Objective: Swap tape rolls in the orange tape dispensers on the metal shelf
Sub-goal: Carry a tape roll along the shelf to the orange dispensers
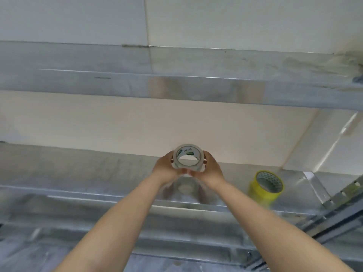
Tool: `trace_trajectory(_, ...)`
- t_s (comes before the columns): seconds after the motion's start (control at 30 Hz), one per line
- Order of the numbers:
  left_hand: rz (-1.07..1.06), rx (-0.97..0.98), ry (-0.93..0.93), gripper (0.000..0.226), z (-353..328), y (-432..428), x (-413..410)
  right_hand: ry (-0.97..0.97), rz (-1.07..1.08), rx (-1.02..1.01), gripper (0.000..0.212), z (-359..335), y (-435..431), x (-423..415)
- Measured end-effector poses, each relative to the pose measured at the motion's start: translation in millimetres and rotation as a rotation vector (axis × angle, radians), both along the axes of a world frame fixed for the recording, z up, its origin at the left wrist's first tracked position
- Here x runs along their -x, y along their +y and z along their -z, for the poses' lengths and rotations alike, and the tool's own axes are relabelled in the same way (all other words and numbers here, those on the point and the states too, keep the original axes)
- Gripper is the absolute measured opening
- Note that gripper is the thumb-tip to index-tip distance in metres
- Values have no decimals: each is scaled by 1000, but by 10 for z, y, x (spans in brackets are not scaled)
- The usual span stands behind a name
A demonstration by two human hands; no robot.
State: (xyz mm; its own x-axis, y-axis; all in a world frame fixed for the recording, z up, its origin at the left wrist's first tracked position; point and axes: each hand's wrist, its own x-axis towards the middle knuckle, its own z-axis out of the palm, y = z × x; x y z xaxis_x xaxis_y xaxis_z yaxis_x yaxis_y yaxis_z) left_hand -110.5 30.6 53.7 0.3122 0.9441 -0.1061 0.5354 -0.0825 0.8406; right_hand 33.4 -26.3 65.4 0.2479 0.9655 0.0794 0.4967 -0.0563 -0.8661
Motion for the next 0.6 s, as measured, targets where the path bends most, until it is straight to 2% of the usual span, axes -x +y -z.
trace_trajectory(0.07, -55, -30, 8, 64, -54, 21, 278, 15, -49, -14, 66, -17, 100, 227)
trace_trajectory(0.2, -148, -67, 13, 68, -138, 64, 793, 56, -133, -19, 52, -83, 281, 689)
trace_trajectory(0.3, -194, -81, 19, 72, -194, 109, 1163, 30, -205, -51, 64, -118, 416, 1029)
trace_trajectory(0.4, -226, -91, 22, 75, -234, 135, 1509, 49, -240, -48, 51, -107, 517, 1348)
trace_trajectory(0.6, -280, -97, -22, 73, -275, 168, 2151, 36, -287, -64, 65, -92, 657, 1954)
